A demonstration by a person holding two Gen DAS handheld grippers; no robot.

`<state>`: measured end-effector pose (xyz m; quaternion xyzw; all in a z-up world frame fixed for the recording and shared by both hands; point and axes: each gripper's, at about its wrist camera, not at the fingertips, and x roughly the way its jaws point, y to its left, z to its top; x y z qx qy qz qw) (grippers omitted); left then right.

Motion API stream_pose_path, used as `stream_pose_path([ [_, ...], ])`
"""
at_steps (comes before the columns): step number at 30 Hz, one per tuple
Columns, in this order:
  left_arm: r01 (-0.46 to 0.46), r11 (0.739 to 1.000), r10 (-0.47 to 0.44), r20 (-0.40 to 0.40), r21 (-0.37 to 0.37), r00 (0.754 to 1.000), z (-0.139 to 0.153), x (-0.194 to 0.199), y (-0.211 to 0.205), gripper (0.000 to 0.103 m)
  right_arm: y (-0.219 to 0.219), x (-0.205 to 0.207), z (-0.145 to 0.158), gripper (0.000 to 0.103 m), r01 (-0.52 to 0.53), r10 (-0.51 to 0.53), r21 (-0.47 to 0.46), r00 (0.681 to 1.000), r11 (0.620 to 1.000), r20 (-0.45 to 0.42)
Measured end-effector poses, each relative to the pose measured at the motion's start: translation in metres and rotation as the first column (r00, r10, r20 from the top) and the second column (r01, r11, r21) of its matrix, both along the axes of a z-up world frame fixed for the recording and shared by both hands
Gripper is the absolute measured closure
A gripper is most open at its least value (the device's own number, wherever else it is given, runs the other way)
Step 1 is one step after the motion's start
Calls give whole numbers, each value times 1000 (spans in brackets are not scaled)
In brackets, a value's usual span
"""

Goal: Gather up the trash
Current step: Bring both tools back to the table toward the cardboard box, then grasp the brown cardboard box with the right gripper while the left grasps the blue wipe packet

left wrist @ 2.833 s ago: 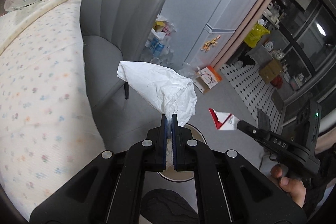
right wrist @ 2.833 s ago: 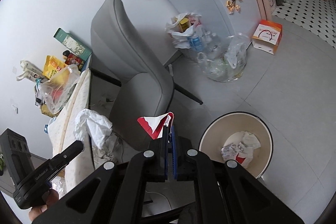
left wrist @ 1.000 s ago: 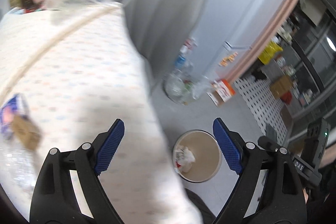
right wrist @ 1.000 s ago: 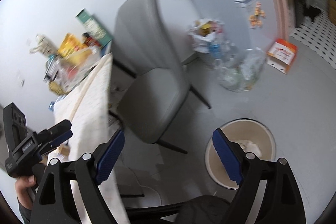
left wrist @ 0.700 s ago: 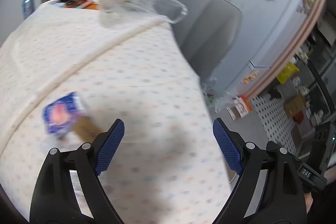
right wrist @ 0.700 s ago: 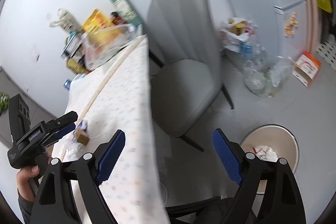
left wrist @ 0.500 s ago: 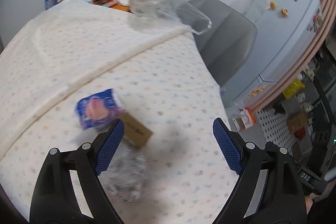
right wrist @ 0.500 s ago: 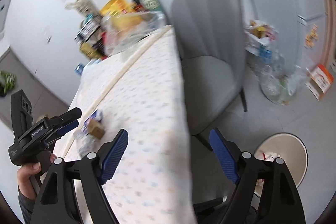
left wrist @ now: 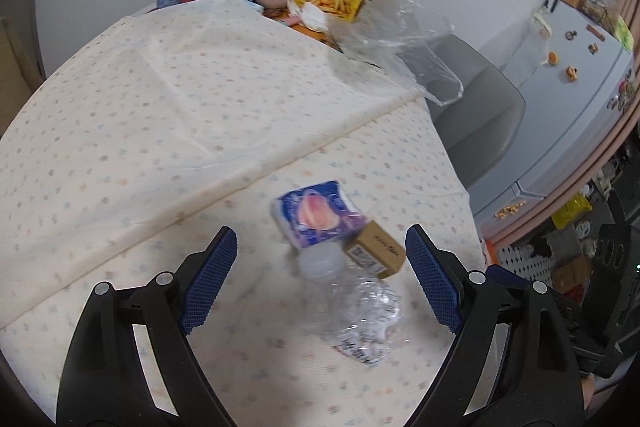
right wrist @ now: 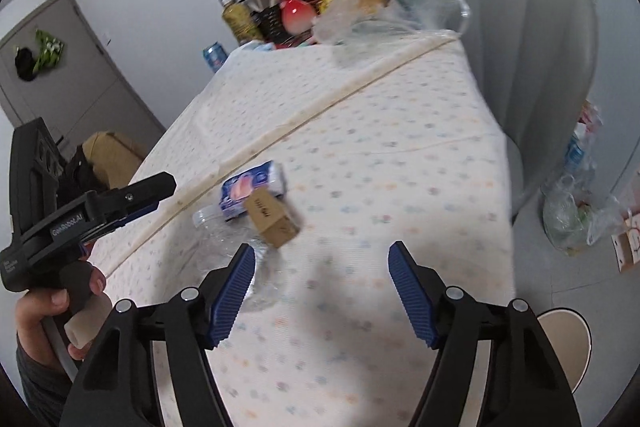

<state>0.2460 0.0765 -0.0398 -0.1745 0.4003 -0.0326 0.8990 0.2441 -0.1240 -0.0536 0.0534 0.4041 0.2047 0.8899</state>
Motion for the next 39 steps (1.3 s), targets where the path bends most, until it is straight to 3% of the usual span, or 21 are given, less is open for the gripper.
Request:
stream_pose_path([
  [8,-33,999,33,0,-18,999,-3,-7,34,18,45,13,-10,37,-60,58,-52,998,997,-24],
  [14,-26,1000,26,-2,-13,1000,-4,-5,42,18,71,34,-27,43,-68,63,-111,997,992,-50],
  [16,-12,1000,12,-6,0,1000,-5,-4,41,18,73,44,-34,47,-67,59,-108,996,992,-71],
  [17,-4,1000,4,-10,9,1000,-6,-3,40,18,75,49,-38,57,-74,66,-102,994,992,-83],
  [18,7,1000,-7,-14,22,1000,-6,-1,38,18,75,51,-40,69,-82,74,-88,993,993,-87],
  [21,34,998,-33,-18,61,999,-6,2,31,18,72,47,-36,72,-63,56,-89,996,994,-69],
  [32,183,968,-177,-53,169,983,-4,39,-5,18,32,27,-21,73,-12,9,-49,998,999,-55],
  [39,321,917,-289,-161,236,944,-13,66,-37,18,0,9,-12,73,47,-47,4,998,999,-43],
])
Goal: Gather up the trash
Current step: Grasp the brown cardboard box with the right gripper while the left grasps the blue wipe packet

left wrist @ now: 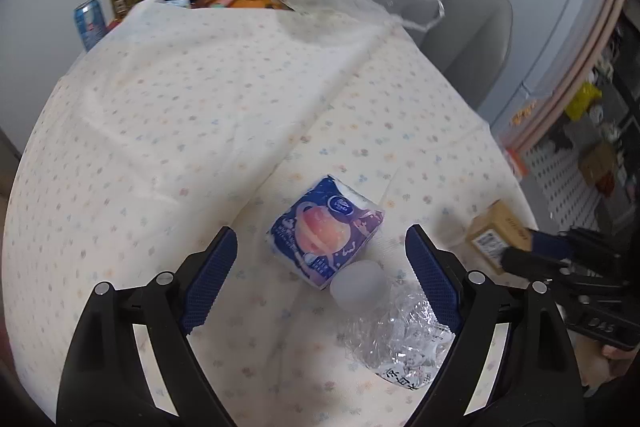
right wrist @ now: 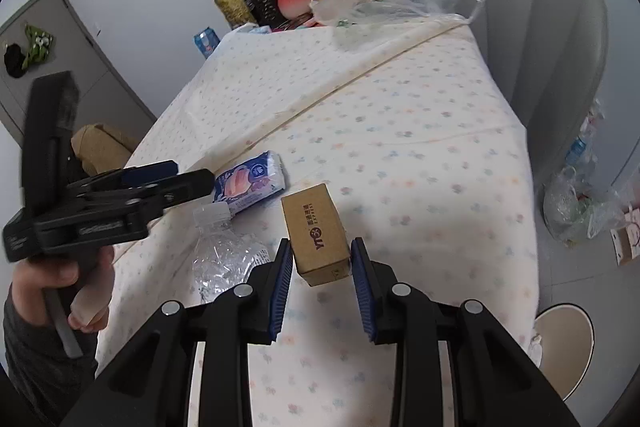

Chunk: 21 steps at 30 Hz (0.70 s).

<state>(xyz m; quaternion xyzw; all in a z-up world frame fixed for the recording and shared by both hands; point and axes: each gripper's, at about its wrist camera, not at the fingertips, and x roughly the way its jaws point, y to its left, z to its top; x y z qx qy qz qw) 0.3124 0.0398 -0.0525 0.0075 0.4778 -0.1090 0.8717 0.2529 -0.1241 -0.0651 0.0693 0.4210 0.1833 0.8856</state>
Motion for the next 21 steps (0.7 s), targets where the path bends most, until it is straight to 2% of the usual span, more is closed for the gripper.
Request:
stream_pose_path([
  [4,72,996,-69,-40,61,997,-5,13,-18,18,-25,-12,0,73,66,-66,54,998,996,-8],
  [7,100,990,-94,-61,98,994,-9,22,-27,18,-37,-18,0,73,83,-83,44,997,996,-7],
  [12,138,984,-125,-111,113,986,-21,32,-37,18,-64,-26,-1,73,129,-129,49,992,990,-11],
  [14,137,983,-122,-124,121,985,-25,36,-39,23,-76,-29,-1,73,149,-149,50,989,988,-11],
  [15,136,983,-119,-134,124,984,-28,38,-40,32,-80,-30,0,73,157,-157,52,988,986,-10],
  [16,133,983,-113,-154,129,982,-33,40,-40,46,-85,-32,0,73,165,-165,53,986,985,-10],
  [17,131,983,-110,-160,131,981,-35,41,-41,46,-92,-34,0,73,176,-176,56,984,983,-8],
  [18,132,983,-112,-146,131,983,-34,41,-42,52,-96,-36,0,73,183,-183,58,983,981,-7],
  [20,122,986,-106,-139,110,985,-29,41,-42,74,-105,-39,1,73,197,-197,63,980,978,-4],
  [21,106,990,-92,-139,94,986,-26,41,-42,91,-110,-41,1,73,204,-205,68,979,977,-1],
])
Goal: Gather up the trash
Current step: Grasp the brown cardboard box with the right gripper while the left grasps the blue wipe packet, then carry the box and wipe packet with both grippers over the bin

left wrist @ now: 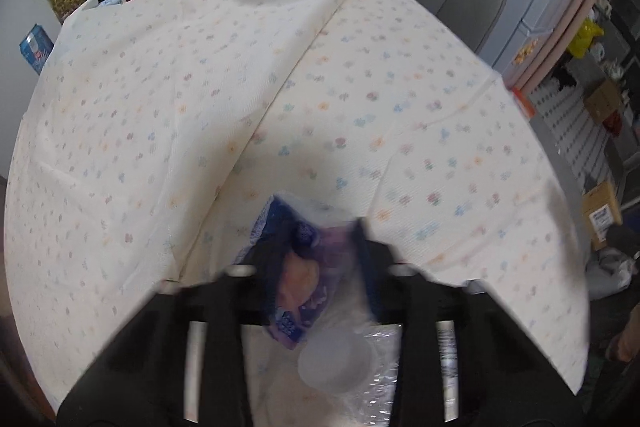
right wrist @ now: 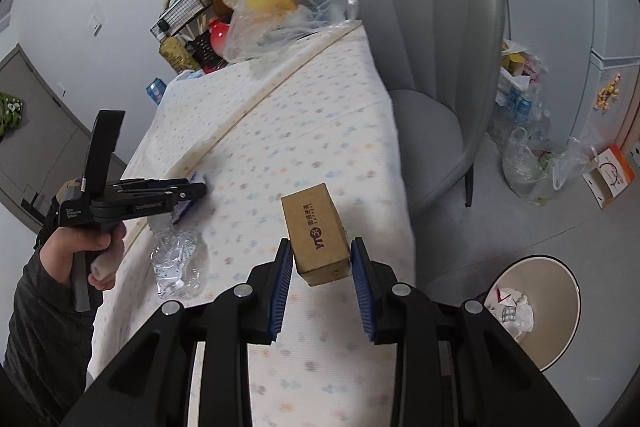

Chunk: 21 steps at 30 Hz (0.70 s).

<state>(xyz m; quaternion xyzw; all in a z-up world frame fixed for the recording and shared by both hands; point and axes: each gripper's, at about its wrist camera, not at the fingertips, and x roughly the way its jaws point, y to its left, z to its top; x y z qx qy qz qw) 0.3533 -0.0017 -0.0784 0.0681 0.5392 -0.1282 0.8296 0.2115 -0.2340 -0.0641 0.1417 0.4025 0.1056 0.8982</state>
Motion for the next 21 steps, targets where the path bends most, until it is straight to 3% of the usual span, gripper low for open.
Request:
stream_pose_path([
  [2,-33,999,33,18,3,999,7,0,-2,91,-9,-2,0,73,11,-11,11,1000,1000,3],
  [9,-20,999,22,61,-33,998,27,-7,-22,93,-35,-12,-1,73,48,-48,34,999,998,12],
  [16,43,999,-41,149,-13,988,50,-13,-71,93,-66,-24,-1,73,103,-105,59,994,993,26],
  [21,107,994,-100,152,-35,983,54,-15,-115,93,-94,-33,-6,73,153,-155,71,988,986,23],
])
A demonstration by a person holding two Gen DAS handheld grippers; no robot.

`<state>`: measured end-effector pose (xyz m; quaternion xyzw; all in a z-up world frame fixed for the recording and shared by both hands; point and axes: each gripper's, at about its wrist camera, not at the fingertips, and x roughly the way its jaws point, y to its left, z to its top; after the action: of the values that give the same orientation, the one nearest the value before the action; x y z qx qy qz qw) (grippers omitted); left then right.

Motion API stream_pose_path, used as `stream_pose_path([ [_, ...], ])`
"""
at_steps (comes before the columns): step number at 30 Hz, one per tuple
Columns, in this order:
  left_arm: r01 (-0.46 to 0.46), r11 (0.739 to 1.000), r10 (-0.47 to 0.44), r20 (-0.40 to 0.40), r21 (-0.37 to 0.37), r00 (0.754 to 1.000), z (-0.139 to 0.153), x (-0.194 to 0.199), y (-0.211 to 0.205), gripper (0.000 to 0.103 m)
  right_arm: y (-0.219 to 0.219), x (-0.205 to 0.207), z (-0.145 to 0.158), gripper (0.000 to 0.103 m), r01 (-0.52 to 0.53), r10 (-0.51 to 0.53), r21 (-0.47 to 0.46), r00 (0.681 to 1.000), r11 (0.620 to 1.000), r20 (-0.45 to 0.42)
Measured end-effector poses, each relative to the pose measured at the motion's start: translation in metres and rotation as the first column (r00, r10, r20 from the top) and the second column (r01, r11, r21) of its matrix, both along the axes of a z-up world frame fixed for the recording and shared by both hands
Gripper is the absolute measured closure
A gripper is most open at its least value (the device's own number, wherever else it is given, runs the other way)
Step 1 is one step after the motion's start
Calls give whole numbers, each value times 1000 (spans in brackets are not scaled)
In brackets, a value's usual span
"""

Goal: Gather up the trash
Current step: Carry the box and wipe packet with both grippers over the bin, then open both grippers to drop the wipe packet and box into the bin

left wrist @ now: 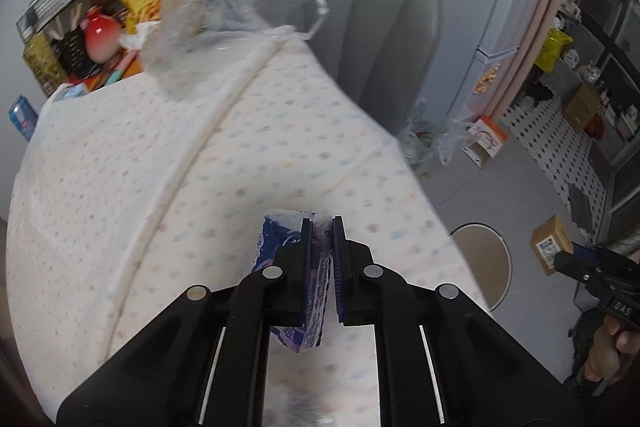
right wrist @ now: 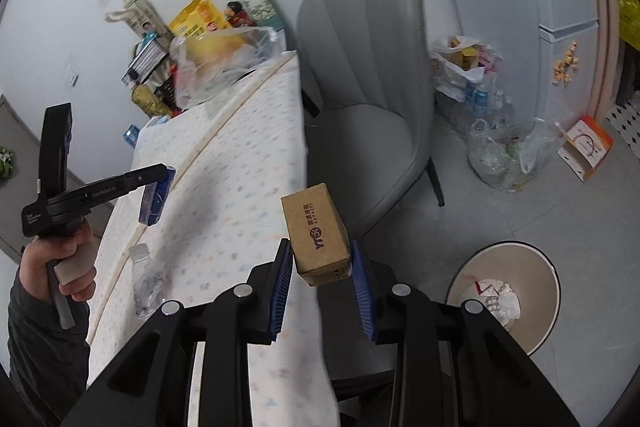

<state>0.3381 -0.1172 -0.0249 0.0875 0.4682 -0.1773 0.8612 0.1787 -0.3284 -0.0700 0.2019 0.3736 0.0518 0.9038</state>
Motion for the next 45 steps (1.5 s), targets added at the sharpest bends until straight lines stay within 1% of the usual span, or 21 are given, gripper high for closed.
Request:
stream_pose_path([
  [7,93,995,-94,-26,-36,995,-11,-7,-72,93,-45,-11,-14,73,84,-84,15,996,996,-20],
  [15,178,982,-182,-52,-59,982,-27,-19,-145,93,-103,-23,-39,73,201,-198,40,978,979,-65],
  [19,210,975,-216,-70,-75,974,-35,-25,-178,93,-125,-25,-47,72,243,-240,39,968,969,-67],
  [20,219,973,-225,-75,-77,971,-38,-28,-187,93,-131,-25,-49,69,251,-249,30,966,967,-64],
  [21,229,970,-235,-82,-81,968,-41,-30,-197,93,-138,-24,-52,54,265,-263,22,962,964,-71],
  [22,237,968,-244,-87,-82,966,-44,-33,-204,93,-145,-26,-56,42,284,-281,24,956,958,-86],
  [23,245,966,-252,-91,-82,963,-46,-35,-209,93,-152,-29,-58,35,301,-297,31,951,953,-85],
  [27,283,956,-290,-112,-75,950,-58,-46,-232,93,-173,-44,-68,36,327,-321,59,942,943,-93],
  [34,333,941,-339,-151,-61,929,-80,-64,-268,93,-198,-72,-80,36,369,-360,73,926,927,-109],
  [43,394,917,-399,-192,-63,897,-99,-76,-312,93,-228,-106,-72,36,428,-421,96,903,899,-86],
  [44,401,913,-407,-202,-69,891,-101,-78,-316,93,-231,-109,-71,36,433,-426,98,901,896,-83],
  [45,410,909,-417,-217,-79,883,-103,-79,-318,90,-234,-111,-71,36,439,-432,100,898,893,-82],
])
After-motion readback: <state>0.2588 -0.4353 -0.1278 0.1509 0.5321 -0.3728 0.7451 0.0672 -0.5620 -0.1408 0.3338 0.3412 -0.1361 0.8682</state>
